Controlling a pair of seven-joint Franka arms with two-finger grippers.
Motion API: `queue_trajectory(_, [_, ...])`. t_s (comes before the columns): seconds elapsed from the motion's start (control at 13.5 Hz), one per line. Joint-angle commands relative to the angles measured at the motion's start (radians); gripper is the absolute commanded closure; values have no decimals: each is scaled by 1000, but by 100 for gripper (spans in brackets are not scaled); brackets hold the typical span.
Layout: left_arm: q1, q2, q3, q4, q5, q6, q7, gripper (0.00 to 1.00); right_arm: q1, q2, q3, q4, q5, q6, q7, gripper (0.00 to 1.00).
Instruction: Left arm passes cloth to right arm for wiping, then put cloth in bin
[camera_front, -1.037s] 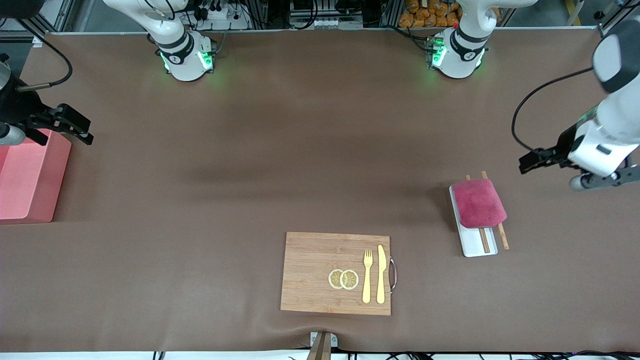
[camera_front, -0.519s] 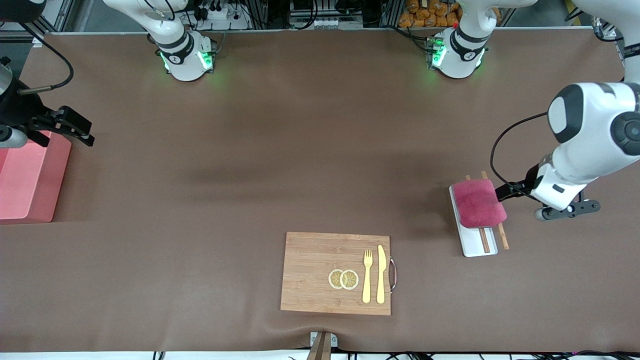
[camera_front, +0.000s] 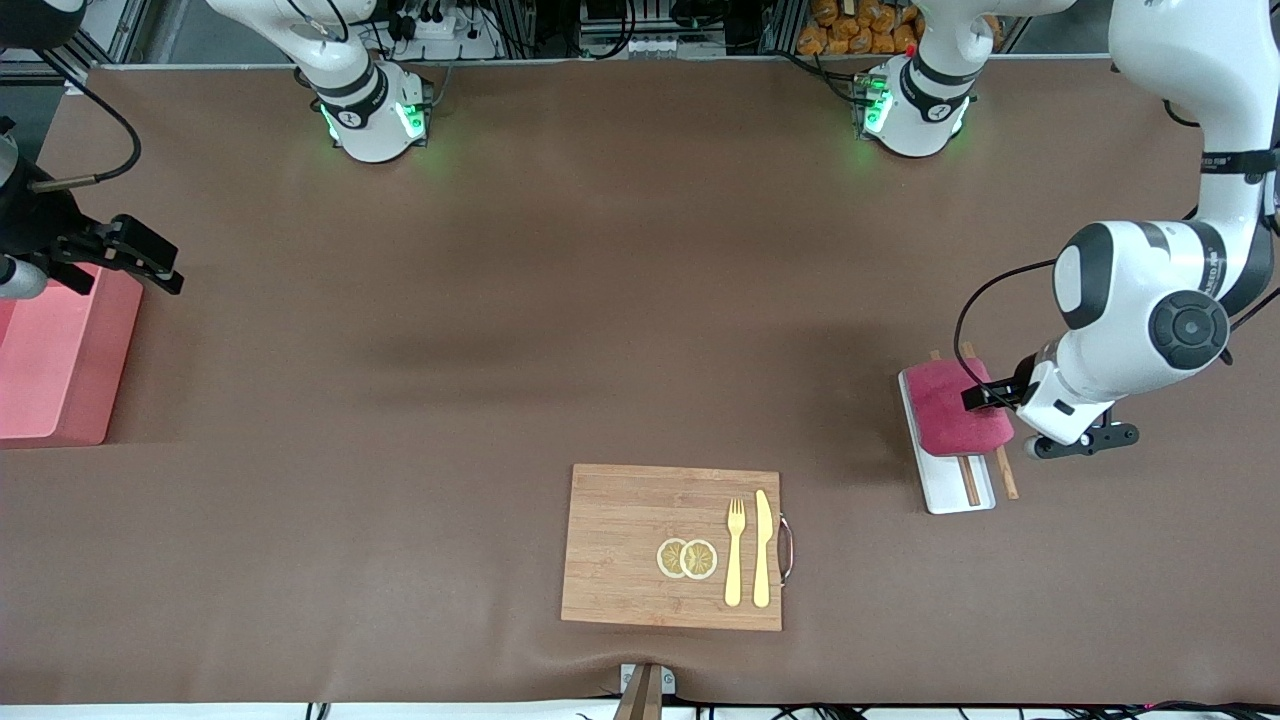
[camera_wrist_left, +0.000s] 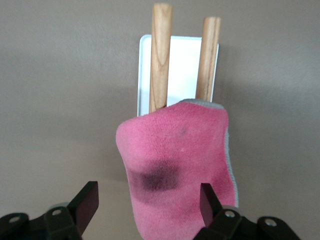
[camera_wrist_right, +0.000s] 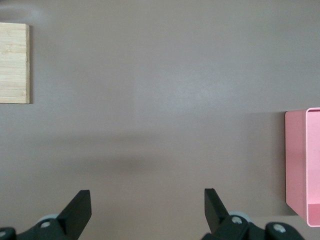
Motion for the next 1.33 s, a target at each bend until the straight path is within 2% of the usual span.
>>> queue_trajectory(0.0, [3,6,-2,-13,27,10,-13,23,-21,5,16,8,8,-10,-16,0])
queue_trajectory(0.3, [3,8,-2,-13,27,10,-13,41,-21,8,14,8,8,-14,-14,0])
queue_trajectory(1.26, [2,7,-2,-7,26,4,-13,91,-21,10,14,4,8,-22,-5,0])
